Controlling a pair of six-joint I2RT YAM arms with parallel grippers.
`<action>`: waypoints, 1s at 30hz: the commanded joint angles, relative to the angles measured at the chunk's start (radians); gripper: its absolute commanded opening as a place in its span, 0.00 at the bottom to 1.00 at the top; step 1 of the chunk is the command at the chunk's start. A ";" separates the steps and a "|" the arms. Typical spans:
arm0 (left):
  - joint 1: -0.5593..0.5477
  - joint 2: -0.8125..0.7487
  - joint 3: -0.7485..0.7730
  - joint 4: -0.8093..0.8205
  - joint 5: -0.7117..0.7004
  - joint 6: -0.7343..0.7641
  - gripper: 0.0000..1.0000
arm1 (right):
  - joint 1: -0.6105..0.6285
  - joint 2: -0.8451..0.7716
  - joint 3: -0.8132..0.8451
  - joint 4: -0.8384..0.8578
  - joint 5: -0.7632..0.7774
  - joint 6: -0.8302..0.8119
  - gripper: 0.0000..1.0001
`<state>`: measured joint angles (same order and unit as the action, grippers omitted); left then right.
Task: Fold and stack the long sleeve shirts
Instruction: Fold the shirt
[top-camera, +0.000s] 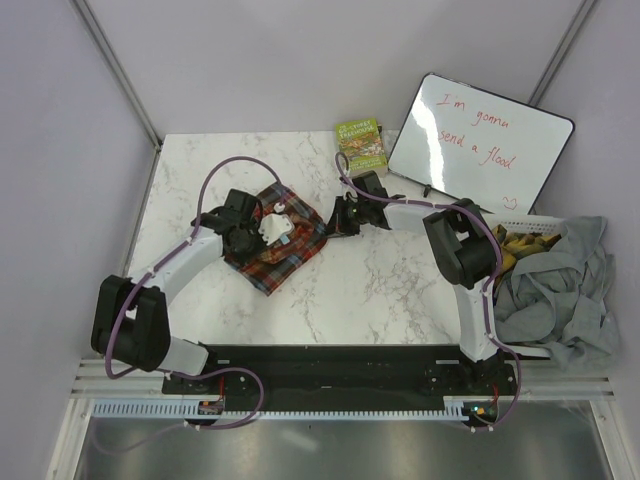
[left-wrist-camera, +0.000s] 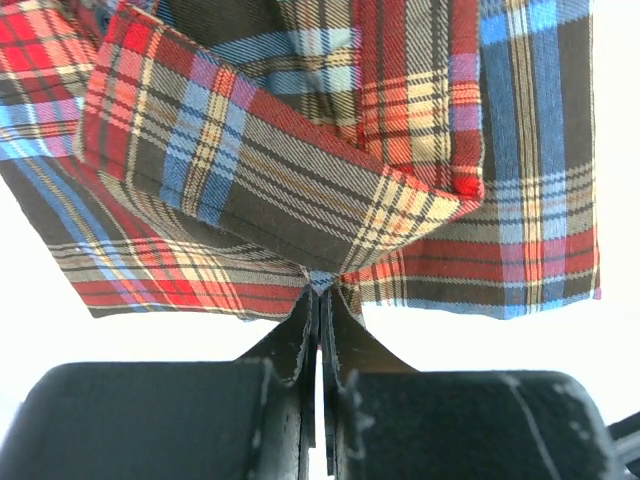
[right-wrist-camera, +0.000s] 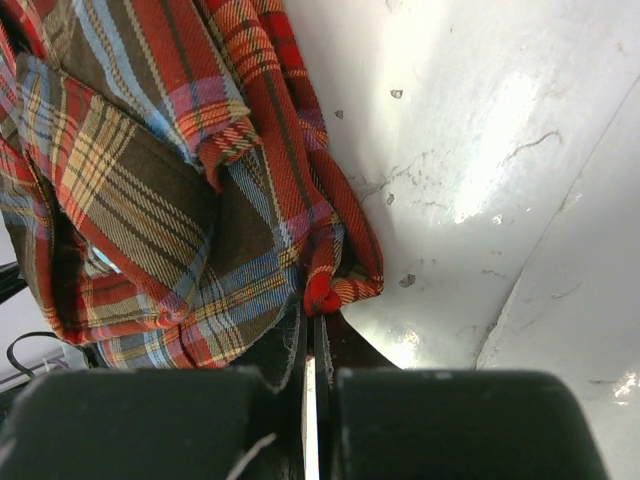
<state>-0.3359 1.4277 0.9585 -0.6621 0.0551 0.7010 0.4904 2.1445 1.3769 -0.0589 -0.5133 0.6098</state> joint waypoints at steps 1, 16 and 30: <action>-0.002 -0.004 -0.013 -0.063 0.040 0.043 0.02 | -0.010 0.012 -0.004 0.027 0.039 0.008 0.00; -0.169 0.106 -0.029 -0.122 0.256 -0.089 0.08 | -0.012 0.044 0.165 -0.136 0.044 -0.301 0.00; 0.089 0.066 0.238 -0.202 0.456 -0.034 0.34 | -0.013 -0.073 0.271 -0.203 0.030 -0.458 0.71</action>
<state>-0.3737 1.5032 1.1019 -0.8505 0.5343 0.5686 0.4862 2.2189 1.6844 -0.2359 -0.4900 0.1867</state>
